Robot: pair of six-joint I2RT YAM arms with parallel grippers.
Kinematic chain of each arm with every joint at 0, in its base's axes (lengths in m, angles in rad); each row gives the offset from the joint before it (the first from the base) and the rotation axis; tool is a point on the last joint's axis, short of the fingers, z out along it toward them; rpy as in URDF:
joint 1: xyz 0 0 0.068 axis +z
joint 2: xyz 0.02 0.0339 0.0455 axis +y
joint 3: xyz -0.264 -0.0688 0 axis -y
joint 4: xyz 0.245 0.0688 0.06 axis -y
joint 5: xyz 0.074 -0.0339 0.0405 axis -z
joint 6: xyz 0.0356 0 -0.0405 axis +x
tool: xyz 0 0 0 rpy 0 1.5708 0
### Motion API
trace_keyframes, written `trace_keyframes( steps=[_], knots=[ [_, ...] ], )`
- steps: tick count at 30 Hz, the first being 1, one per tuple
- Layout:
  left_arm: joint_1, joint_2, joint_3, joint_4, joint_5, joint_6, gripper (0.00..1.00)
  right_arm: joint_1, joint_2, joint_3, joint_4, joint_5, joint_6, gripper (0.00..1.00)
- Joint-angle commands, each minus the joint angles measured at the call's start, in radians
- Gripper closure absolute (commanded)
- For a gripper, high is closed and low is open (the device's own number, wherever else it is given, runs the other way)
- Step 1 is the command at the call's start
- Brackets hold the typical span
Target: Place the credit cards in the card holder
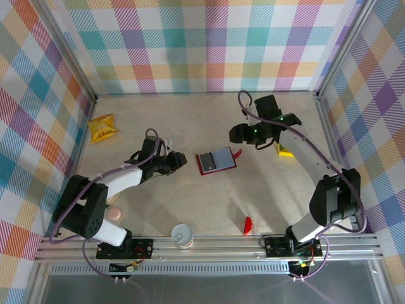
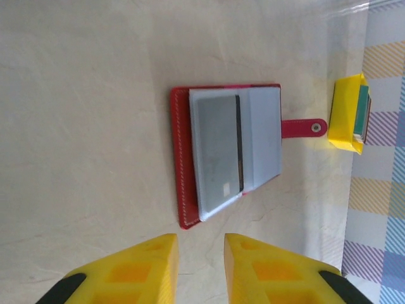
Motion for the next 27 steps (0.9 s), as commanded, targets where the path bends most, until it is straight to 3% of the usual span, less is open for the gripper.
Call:
trace_keyframes(
  steps=[1, 8, 22, 27],
  knots=[
    [-0.053, -0.001, -0.002, 0.101, -0.038, -0.093, 0.74, 0.053, 0.048, -0.054, 0.066, -0.057, 0.037, 0.40],
    [-0.090, -0.010, -0.041, 0.159, -0.128, -0.248, 0.70, 0.112, 0.238, 0.034, -0.036, 0.054, 0.061, 0.45],
    [-0.109, 0.122, 0.007, 0.232, -0.109, -0.245, 0.71, 0.120, 0.386, 0.093, -0.022, 0.130, -0.013, 0.41],
    [-0.110, 0.179, 0.027, 0.241, -0.091, -0.235, 0.76, 0.118, 0.411, 0.104, -0.014, 0.131, -0.035, 0.42]
  ],
)
